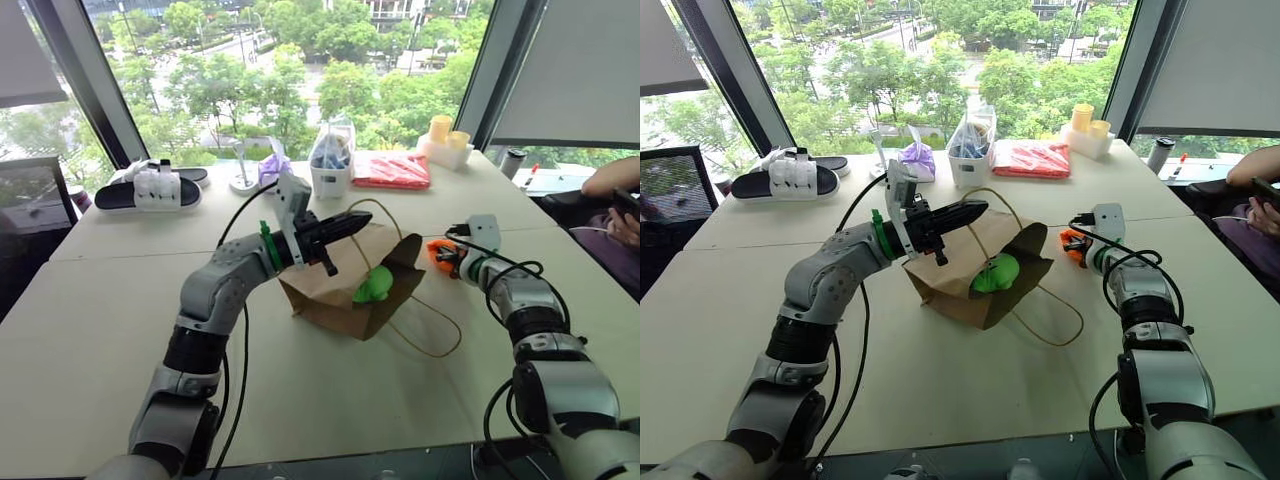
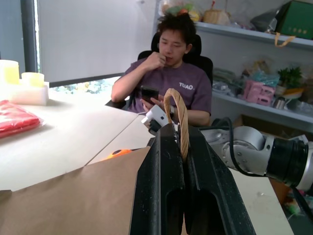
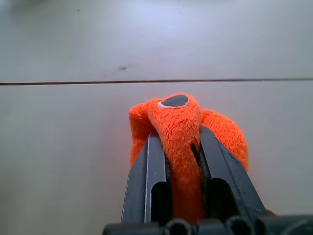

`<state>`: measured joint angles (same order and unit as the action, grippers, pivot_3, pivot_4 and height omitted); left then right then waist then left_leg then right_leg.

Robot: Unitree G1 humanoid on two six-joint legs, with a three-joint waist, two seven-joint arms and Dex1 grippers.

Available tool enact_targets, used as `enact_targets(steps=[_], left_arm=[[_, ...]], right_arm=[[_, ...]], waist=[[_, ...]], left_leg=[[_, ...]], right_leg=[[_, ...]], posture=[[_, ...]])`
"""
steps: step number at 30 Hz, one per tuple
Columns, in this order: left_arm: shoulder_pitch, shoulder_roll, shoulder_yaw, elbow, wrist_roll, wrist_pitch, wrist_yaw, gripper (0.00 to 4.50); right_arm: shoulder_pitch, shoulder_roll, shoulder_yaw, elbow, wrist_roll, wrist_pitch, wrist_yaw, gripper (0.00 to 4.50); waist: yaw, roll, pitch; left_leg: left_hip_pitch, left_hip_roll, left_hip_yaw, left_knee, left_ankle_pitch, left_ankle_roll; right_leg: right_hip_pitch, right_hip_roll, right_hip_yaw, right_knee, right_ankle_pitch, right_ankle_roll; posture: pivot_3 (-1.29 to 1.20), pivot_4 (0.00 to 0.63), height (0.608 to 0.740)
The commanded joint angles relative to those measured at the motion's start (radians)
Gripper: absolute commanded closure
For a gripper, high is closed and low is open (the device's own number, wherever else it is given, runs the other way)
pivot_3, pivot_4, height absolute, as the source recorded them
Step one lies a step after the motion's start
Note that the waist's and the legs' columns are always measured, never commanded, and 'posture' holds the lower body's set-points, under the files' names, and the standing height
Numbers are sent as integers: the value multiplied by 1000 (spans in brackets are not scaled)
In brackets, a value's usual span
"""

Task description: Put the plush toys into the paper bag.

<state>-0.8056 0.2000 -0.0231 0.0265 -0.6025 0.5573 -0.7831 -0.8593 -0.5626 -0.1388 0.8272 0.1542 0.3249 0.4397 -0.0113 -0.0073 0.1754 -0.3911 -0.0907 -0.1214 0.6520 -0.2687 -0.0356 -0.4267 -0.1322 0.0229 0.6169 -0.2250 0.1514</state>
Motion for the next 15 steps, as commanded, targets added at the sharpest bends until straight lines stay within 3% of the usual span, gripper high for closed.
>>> enact_targets(steps=[1,4,8,15], left_arm=[[-47,-5,41,2,-28,-11,1,4500],[-68,-16,65,33,-47,-6,1,4500],[-97,-29,90,77,-67,-3,-4,4500],[-111,-32,112,101,-109,26,-18,4500]], right_arm=[[133,-118,-86,-477,126,188,106,4408],[303,-184,-157,-831,280,392,182,4408],[471,-195,-261,-1172,548,638,220,4408],[496,-85,-169,-1292,608,702,101,4408]], waist=[[1,0,0],[-2,0,0],[-6,0,0],[0,0,0]], left_leg=[[-1,0,-1,0,0,0],[-1,0,-1,-1,-1,1],[0,1,1,-2,-1,2],[1,2,3,6,-5,8]], right_leg=[[-1,0,0,0,0,0],[-1,0,-1,-1,0,0],[-1,0,-1,-1,0,0],[2,1,0,3,1,0]], posture=[[0,150,740],[0,150,740],[0,150,740],[0,150,740]])
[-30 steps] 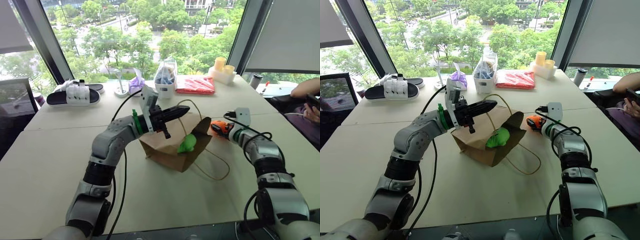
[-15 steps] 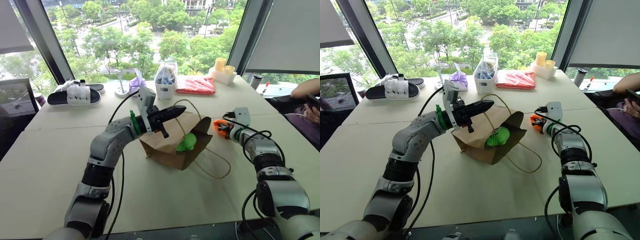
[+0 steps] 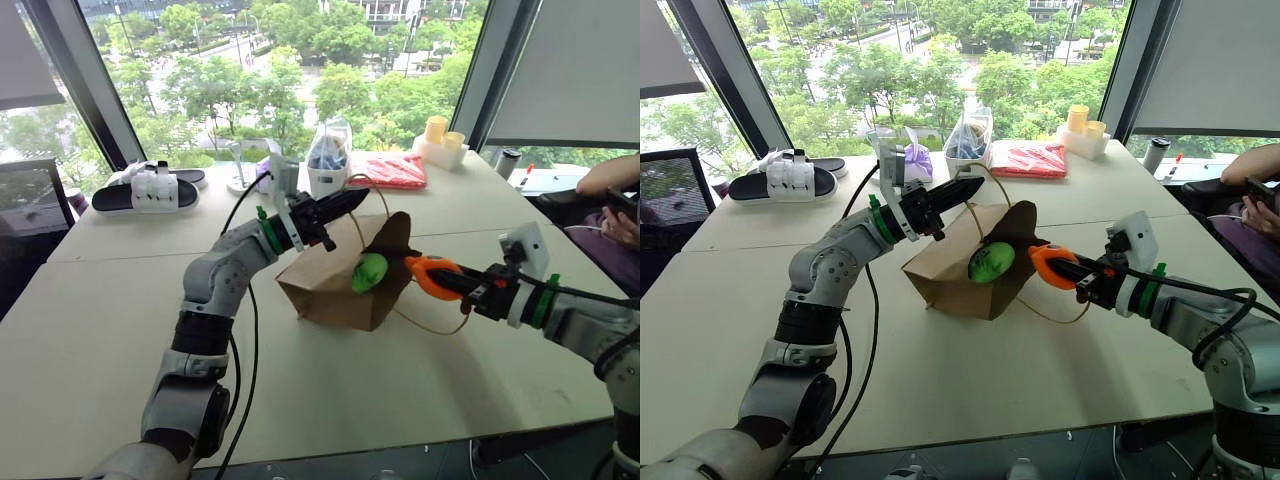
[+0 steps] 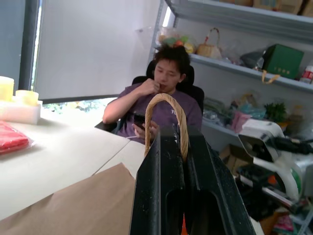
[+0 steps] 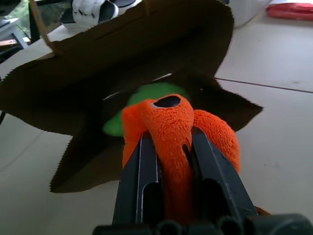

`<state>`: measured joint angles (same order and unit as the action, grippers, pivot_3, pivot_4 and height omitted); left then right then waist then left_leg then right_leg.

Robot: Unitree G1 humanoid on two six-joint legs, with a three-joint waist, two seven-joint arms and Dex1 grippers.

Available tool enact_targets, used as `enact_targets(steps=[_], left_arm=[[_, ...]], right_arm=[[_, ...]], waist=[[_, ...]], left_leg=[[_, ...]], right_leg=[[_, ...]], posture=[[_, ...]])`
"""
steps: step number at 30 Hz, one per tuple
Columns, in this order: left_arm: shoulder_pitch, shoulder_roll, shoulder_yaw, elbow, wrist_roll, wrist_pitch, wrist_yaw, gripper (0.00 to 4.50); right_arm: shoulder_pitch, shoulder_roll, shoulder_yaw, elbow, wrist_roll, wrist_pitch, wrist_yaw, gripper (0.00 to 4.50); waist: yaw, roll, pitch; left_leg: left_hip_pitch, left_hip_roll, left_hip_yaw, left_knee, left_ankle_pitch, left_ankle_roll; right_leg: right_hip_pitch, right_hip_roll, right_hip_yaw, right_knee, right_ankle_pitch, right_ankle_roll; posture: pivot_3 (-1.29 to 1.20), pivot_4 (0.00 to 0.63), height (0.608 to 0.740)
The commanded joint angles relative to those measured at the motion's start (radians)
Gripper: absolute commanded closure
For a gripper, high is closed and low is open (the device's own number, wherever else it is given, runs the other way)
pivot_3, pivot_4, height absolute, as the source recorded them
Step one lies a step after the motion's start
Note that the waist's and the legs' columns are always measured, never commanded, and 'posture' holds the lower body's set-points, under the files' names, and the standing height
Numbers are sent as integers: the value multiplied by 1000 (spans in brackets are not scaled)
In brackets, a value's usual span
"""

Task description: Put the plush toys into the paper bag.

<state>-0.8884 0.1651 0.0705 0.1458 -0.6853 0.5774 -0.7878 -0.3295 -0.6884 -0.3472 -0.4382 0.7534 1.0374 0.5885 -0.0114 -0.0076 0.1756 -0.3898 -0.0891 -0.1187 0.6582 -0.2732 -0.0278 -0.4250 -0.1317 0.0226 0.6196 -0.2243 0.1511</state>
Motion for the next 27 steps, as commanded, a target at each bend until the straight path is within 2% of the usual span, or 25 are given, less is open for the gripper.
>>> enact_targets(steps=[1,9,15,19,23,24,27], left_arm=[[-26,3,16,-25,-31,12,-17,4500],[-20,-21,60,-39,-82,49,32,4500],[-13,-37,109,-36,-119,62,102,4500],[-5,-53,138,-42,-138,66,156,4500],[-5,-60,148,-37,-146,64,180,4500],[-4,-59,146,-38,-146,64,180,4500],[-3,-61,141,-36,-148,64,182,4500]], right_arm=[[-59,66,72,4,-21,-28,-72,4408],[-271,194,269,266,-211,-179,-137,4408],[-360,251,321,376,-278,-233,-136,4408],[-352,237,369,373,-309,-242,-96,2418],[-335,218,351,330,-309,-220,-85,306],[-328,209,347,314,-304,-209,-78,62],[-291,157,311,231,-262,-193,-23,62]], waist=[[0,0,0],[-2,0,0],[-1,0,0],[-1,0,0],[-2,0,0],[-2,0,0],[0,0,0]], left_leg=[[0,0,0,2,0,0],[-1,0,0,3,-1,2],[-2,-1,0,3,2,-3],[-2,-1,0,3,2,-3],[-2,-1,0,3,2,-3],[-2,-1,0,3,2,-3],[-2,-1,0,3,2,-3]], right_leg=[[0,0,0,0,0,0],[-1,0,0,1,0,1],[-1,0,0,1,0,1],[-1,0,0,1,0,1],[-1,0,0,1,0,1],[-1,0,0,1,0,1],[-1,0,0,1,0,1]], posture=[[0,150,740],[0,150,740],[0,150,740],[0,150,740],[0,150,740],[0,150,740],[0,150,740]])
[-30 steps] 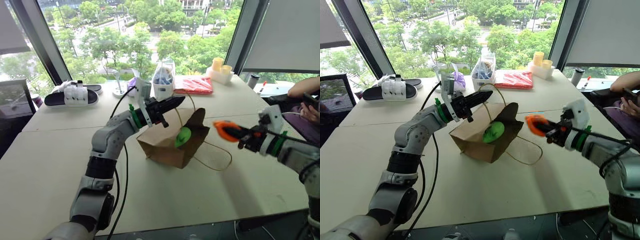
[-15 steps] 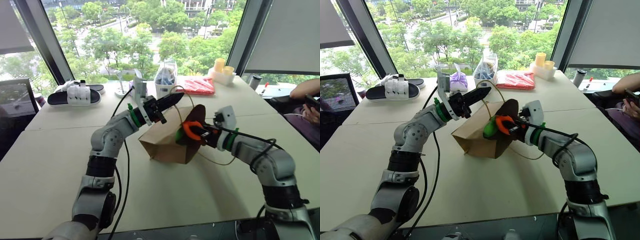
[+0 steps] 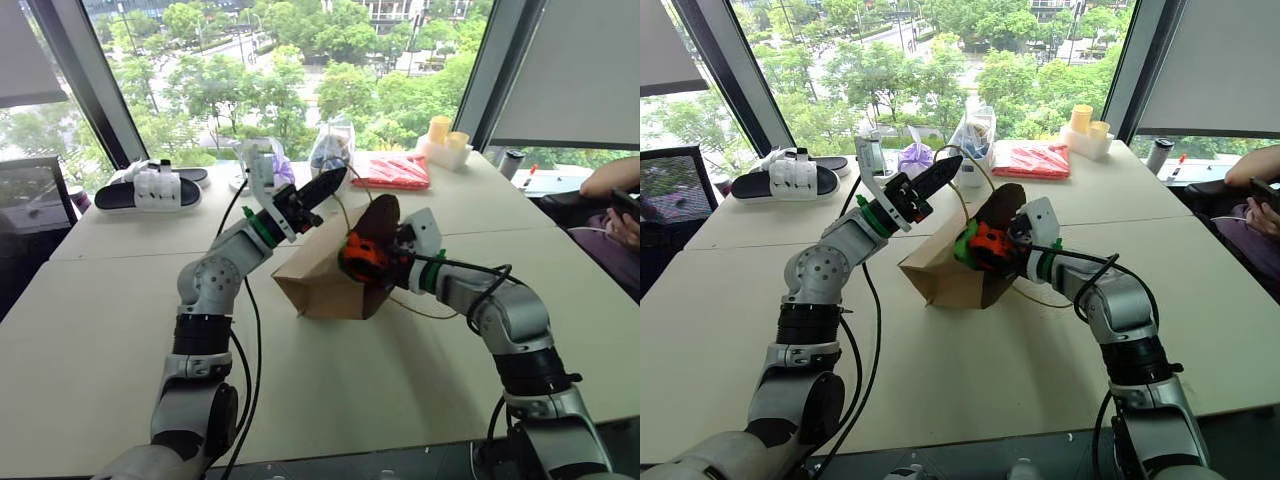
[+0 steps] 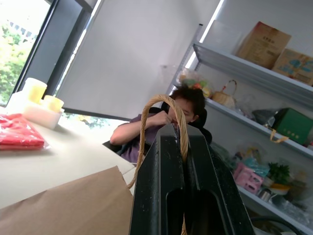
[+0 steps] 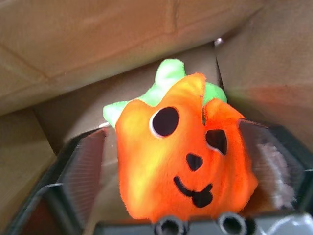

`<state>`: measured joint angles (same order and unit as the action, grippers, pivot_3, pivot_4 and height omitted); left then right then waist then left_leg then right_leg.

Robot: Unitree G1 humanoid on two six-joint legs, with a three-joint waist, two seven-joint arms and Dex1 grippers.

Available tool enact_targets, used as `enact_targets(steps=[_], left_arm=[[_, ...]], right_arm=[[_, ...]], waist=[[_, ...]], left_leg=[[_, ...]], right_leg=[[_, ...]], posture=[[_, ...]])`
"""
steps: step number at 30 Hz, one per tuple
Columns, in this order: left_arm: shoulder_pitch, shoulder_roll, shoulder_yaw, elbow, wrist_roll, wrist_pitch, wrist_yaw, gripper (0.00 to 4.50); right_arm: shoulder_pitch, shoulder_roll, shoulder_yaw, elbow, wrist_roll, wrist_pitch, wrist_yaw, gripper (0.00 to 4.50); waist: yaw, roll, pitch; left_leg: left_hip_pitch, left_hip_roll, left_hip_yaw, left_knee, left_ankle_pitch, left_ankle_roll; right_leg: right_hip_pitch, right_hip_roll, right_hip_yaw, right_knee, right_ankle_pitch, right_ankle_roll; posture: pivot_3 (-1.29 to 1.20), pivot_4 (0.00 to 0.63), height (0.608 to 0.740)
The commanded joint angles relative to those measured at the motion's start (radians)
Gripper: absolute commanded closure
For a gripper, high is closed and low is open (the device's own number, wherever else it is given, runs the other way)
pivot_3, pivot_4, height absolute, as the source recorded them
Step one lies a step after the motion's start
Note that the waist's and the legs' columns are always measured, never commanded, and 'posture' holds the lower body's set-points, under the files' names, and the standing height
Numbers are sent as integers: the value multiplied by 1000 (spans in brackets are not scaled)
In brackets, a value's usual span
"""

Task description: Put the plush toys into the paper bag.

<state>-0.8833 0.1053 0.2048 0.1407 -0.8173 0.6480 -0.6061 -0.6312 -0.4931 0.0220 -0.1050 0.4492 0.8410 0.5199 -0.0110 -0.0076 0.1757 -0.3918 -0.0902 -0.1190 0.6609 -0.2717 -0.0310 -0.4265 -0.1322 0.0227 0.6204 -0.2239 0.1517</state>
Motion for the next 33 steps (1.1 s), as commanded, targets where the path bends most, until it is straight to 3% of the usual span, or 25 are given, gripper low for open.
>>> enact_targets(steps=[1,7,13,19,26,29,33], left_arm=[[-8,-1,6,-31,-16,-6,1,4500],[-22,5,-9,-26,-7,-1,-3,4500],[-23,8,-13,-17,-9,0,-12,4500],[-27,-2,-25,15,2,-12,-30,4500],[-35,8,-34,53,16,-25,-63,4500],[-32,12,-33,54,21,-25,-70,4500],[-33,15,-30,57,28,-25,-76,4500]], right_arm=[[19,-50,-69,-123,55,5,59,62],[123,-157,-368,-283,296,130,104,62],[271,-127,-584,-281,340,165,-47,62],[466,-15,-637,-335,398,166,-129,62],[595,106,-564,-365,438,137,-185,62],[586,151,-579,-357,469,107,-214,856],[588,149,-574,-356,504,93,-225,2963]], waist=[[0,0,0],[4,0,0],[3,-1,0],[2,0,0],[0,0,0],[0,0,0],[1,0,0]], left_leg=[[0,0,0,0,0,0],[-1,0,0,0,-4,7],[0,0,0,0,-4,7],[0,0,1,0,-4,7],[1,0,1,0,-4,7],[1,0,1,0,-4,7],[1,0,1,0,-4,7]], right_leg=[[0,0,0,0,0,0],[1,0,0,-1,0,0],[1,0,0,-2,0,0],[1,0,0,-1,0,0],[1,0,1,-1,0,0],[1,0,1,-1,0,0],[1,0,1,-1,0,0]], posture=[[0,150,740],[0,150,740],[0,150,740],[0,150,740],[0,150,740],[0,150,740],[0,150,740]])
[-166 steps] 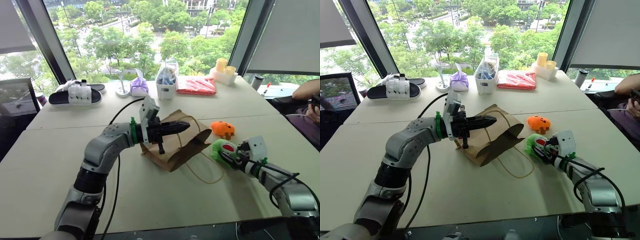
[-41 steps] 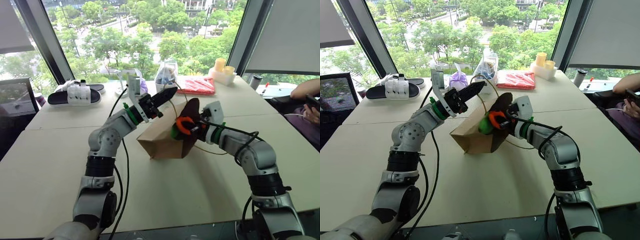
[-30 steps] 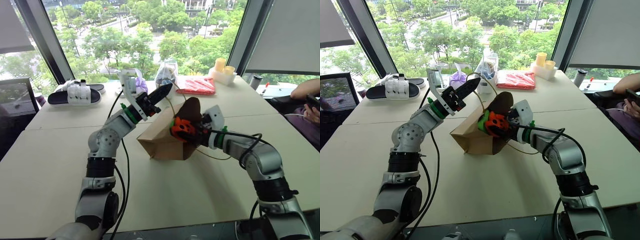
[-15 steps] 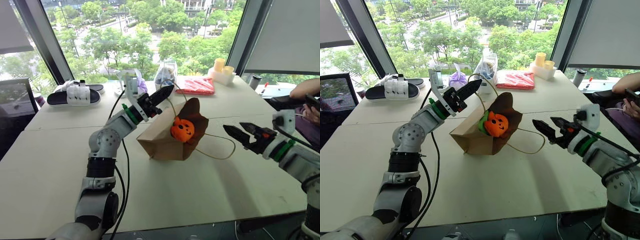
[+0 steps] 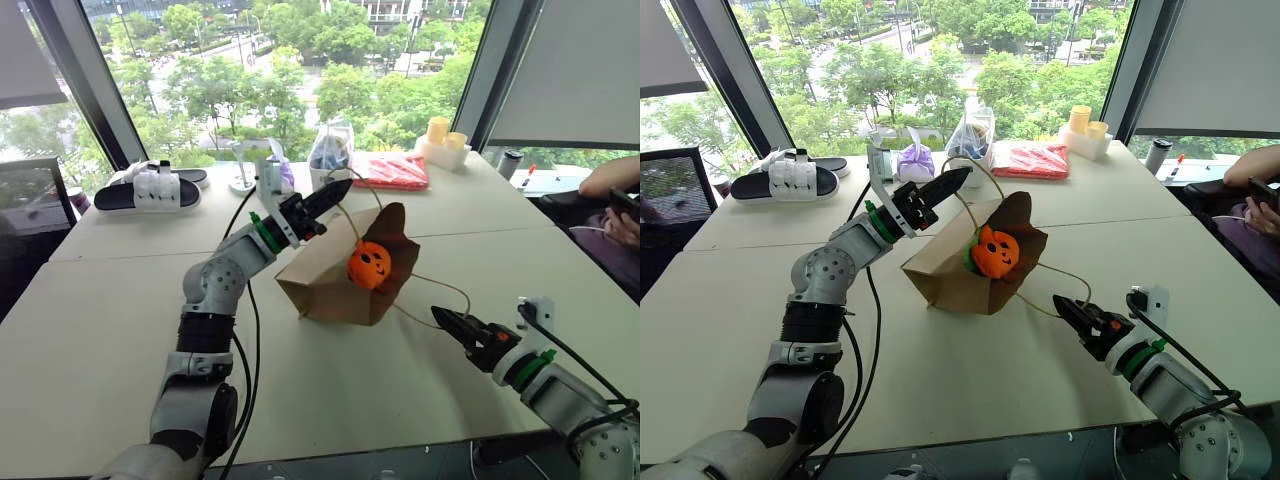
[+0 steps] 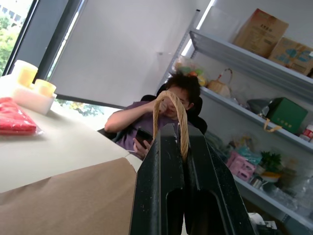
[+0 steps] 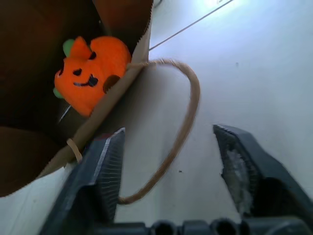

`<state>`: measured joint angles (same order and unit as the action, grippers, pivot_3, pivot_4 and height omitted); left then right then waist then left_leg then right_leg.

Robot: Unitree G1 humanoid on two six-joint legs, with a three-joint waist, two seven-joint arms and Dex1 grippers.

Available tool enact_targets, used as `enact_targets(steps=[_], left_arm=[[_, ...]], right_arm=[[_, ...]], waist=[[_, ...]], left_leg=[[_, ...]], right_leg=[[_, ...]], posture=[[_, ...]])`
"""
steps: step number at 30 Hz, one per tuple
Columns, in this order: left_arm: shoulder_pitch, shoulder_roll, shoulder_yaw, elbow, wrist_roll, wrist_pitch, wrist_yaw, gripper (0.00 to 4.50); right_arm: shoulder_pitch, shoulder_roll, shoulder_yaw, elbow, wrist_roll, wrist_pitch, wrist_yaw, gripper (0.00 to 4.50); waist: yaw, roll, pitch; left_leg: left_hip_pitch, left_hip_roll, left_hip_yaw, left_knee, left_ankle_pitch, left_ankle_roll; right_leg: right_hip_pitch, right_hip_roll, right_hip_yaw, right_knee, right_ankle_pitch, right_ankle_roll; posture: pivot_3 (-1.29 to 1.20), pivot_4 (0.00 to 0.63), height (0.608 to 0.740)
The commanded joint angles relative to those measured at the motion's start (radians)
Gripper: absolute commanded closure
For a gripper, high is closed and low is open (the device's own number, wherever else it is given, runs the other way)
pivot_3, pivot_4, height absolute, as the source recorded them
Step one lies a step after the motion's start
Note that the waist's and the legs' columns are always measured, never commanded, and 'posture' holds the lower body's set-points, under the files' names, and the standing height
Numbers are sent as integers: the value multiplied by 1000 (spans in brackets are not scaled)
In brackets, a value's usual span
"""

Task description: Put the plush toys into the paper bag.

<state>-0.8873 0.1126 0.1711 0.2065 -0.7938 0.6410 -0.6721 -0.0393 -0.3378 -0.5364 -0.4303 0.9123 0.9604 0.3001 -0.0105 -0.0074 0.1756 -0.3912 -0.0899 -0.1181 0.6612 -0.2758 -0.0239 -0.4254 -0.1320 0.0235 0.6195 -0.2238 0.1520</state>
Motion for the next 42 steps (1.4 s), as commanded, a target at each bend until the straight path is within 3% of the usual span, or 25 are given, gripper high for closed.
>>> enact_targets(steps=[1,3,7,11,17,23,29,31,34,39,42], left_arm=[[-30,9,5,-7,5,-18,-11,4500],[-32,10,6,-7,5,-18,-10,4500],[-33,25,-18,-16,33,-32,-27,4500],[-48,68,-83,1,119,-82,-99,4500],[-149,84,-40,76,109,-99,-140,4500],[-229,89,-27,247,168,-157,-154,4500],[-234,67,-48,351,238,-202,-147,4500],[-231,61,-43,357,240,-198,-149,3950],[-221,58,-25,352,223,-181,-164,2685],[-200,73,-29,355,252,-199,-170,179],[-163,104,-21,339,244,-188,-208,48]], right_arm=[[-5,-8,-18,-29,52,-31,-9,3473],[-7,-13,-22,-25,70,-38,-17,4472],[-22,-29,-37,-29,151,-30,-33,4472],[-96,-56,-80,-52,363,-41,-93,4472],[-203,-153,-98,-77,667,-117,-198,4472],[-298,-193,-3,-79,720,-197,-281,4472],[-320,-191,81,-26,670,-234,-302,4472],[-308,-192,109,-32,655,-233,-293,4500],[-286,-187,126,-25,623,-251,-280,3591],[-250,-206,113,-18,588,-267,-235,1054],[-194,-220,70,-43,620,-271,-195,996]], waist=[[1,0,0],[1,0,0],[0,0,0],[-1,0,0],[1,0,0],[-2,0,0],[0,-1,0],[0,-1,0],[-1,-1,0],[-1,-1,0],[-2,-1,0]], left_leg=[[0,0,0,0,0,0],[0,0,0,0,0,0],[0,0,0,0,0,0],[0,0,0,0,0,0],[0,0,0,0,0,1],[0,0,0,0,-1,1],[0,0,0,0,-1,1],[0,0,0,0,-1,1],[0,0,0,0,-1,2],[0,0,0,0,-1,2],[0,0,0,0,-1,2]], right_leg=[[0,0,0,0,0,0],[0,0,0,0,0,0],[0,0,0,0,0,0],[0,0,0,0,0,0],[0,0,0,-1,0,0],[1,0,-1,-1,0,0],[0,0,-1,-1,0,0],[0,0,-1,-1,0,0],[0,0,-1,-1,0,1],[0,0,-1,-1,0,1],[0,0,-1,-1,0,1]], posture=[[0,150,740],[0,150,740],[0,150,740],[0,150,740],[0,150,740],[0,150,740],[0,150,740],[0,150,740],[0,150,740],[0,150,740],[0,150,740]])
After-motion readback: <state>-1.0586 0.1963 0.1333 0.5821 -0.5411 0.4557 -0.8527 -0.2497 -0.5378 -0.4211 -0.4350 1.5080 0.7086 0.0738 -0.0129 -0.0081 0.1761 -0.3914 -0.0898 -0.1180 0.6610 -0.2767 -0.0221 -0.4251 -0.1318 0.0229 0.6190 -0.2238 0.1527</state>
